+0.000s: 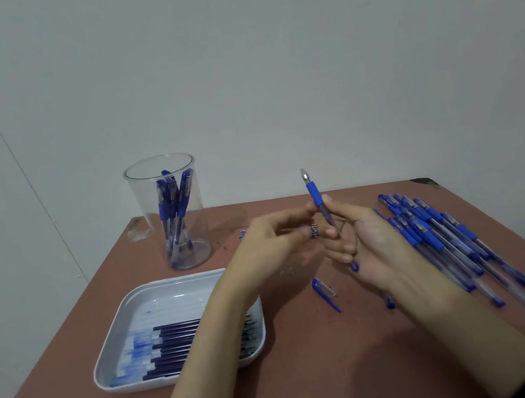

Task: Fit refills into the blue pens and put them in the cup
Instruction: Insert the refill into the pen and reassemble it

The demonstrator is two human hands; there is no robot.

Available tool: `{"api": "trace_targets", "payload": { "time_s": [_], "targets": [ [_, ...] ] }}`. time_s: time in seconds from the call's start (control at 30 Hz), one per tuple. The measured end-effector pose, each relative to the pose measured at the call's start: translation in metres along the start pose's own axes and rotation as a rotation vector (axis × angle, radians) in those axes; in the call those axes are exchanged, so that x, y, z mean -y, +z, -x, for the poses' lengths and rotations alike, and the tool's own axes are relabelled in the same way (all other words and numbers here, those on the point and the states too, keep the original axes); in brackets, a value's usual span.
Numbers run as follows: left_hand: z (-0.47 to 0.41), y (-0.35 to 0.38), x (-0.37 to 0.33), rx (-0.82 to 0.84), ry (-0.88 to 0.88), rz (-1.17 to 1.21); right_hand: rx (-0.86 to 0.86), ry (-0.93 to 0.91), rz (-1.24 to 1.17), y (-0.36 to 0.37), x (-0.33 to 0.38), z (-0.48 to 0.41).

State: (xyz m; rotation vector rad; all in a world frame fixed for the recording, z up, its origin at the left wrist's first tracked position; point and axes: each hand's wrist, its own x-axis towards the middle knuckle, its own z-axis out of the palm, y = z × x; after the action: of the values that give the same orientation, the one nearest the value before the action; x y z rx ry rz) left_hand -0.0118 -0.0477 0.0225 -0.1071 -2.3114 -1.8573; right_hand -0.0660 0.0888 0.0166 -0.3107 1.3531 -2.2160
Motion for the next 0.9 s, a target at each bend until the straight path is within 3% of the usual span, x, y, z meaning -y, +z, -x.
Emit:
{"api": "trace_targets", "payload": {
  "time_s": [0.27,0.4,0.5,0.67,0.77,0.9],
  "targets": [
    [0.006,0.003,0.003,0.45,-0.065,-0.504,-0.146,-0.059,-0.036,-0.012,0.007,-0.005],
    [0.003,0.002,0.007,0.474,-0.018,-0.682,-0.151,-0.059,-0.039,-0.013,0.007,-0.005],
    [0.001,-0.001,0.01,0.309,0.011,-0.636,-0.188,-0.143,0.168,-0.014,0.007,-0.004],
    [-0.006,-0.013,0.01,-0.239,0.077,-0.379,-0.242,-0.481,0.835,-0.015,0.008,-0.003],
    [-0.007,-0.018,0.011,-0.339,0.056,-0.256,-0.22,-0.6,1.058,-0.02,0.007,-0.002],
    [-0.006,-0.021,0.013,-0.364,0.042,-0.239,-0.231,-0.669,1.176,-0.021,0.004,-0.003]
  ]
}}
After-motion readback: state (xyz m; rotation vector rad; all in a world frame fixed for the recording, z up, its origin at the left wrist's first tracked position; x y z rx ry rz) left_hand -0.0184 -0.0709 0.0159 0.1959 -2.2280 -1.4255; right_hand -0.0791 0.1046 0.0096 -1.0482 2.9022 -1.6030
